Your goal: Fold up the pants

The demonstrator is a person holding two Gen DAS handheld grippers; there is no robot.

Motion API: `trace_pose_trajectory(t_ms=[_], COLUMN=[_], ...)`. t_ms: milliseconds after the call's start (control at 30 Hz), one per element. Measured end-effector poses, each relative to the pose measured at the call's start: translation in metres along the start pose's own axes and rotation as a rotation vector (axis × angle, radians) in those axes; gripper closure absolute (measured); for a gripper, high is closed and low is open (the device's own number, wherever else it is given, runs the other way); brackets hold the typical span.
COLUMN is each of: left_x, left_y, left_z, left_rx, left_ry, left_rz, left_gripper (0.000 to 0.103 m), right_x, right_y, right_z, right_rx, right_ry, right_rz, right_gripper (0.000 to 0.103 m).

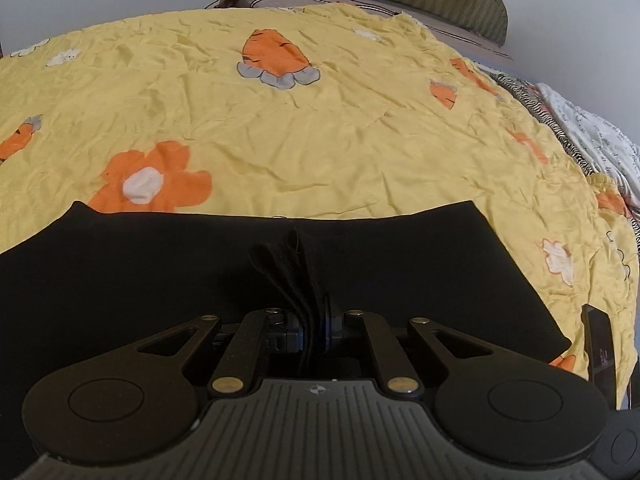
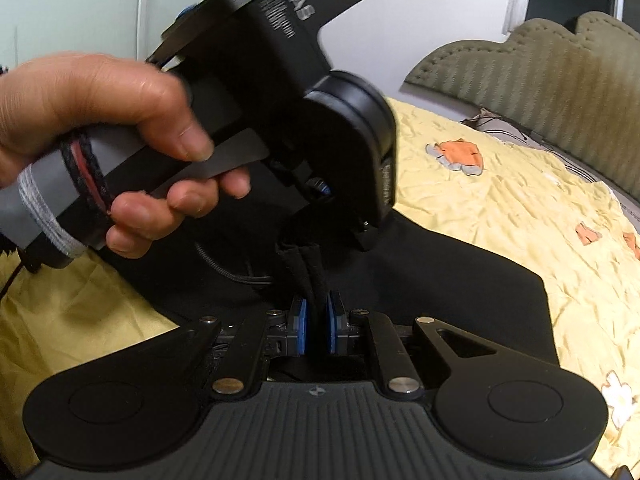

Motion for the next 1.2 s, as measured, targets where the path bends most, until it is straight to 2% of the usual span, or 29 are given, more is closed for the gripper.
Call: trace_pose_trajectory(t_ms=[300,433,500,533,567,667,733,767,833,900,967,1000,1067,1133,1200], left_x=[0.006,0.013,0.016,0.018,0.021,0.031,0.041,0.046,0.057,0.067,0.065,0.059,0.041,0.021,0.000], left_y=[0.013,0.011,0.007,0.006,0.005,0.009,0.012,0.014,0.021,0.031,0.043,0.048,0.055,0.052,0.042], left_z=[0.001,0.001,0.000,-0.001,-0.001,0.001,0.002,0.003,0.003,0.003,0.005,0.007,0.009,0.009,0.004], left_rx=[-0.058,-0.049,-0.029,-0.021,-0.017,-0.022,-0.011,-0.009,-0.010,-0.027,-0.051,-0.062,-0.095,-0.093,-0.063], left_ry=[-0.021,-0.013,-0.005,0.008,0.022,0.050,0.079,0.096,0.121,0.132,0.098,0.066,0.036,0.005,-0.051], left_rz=[0.051,0.071,0.082,0.086,0.088,0.139,0.152,0.155,0.173,0.203,0.225,0.215,0.124,0.024,-0.001], left_gripper=[0.092,0.092,0.087,0.075,0.070,0.064,0.063,0.060,0.056,0.055,0.048,0.044,0.032,0.025,0.025], right_x=[0.013,0.012,0.006,0.004,-0.002,-0.007,-0.010,-0.015,-0.021,-0.041,-0.068,-0.084,-0.113,-0.133,-0.136], right_y=[0.002,-0.007,-0.012,-0.016,-0.022,-0.020,-0.010,-0.006,0.018,0.042,0.056,0.057,0.050,0.038,0.029], right_z=[0.002,0.004,0.004,0.004,0.006,0.006,0.007,0.009,0.010,0.011,0.009,0.006,-0.001,-0.011,-0.019], right_rx=[-0.035,-0.049,-0.033,-0.016,-0.006,-0.005,-0.006,-0.020,-0.101,-0.172,-0.230,-0.243,-0.211,-0.166,-0.105], right_ry=[-0.019,-0.025,-0.036,-0.041,-0.047,-0.049,-0.058,-0.055,-0.055,-0.127,-0.216,-0.264,-0.368,-0.463,-0.487], right_rz=[0.056,0.077,0.086,0.090,0.084,0.075,0.074,0.083,0.132,0.151,0.072,0.005,-0.090,-0.085,-0.077], right_gripper=[0.093,0.093,0.093,0.091,0.089,0.080,0.054,0.049,0.048,0.048,0.048,0.048,0.047,0.047,0.048])
Point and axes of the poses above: each gripper's, at about its wrist camera, not at the fingertips, and y roughly against the way its jaws point, x to its left, z to its top, the point moved 3 cm from there along -y, roughly the way its jaws point, and after that the axes turned 14 degrees about z, right-handed, at the moved point
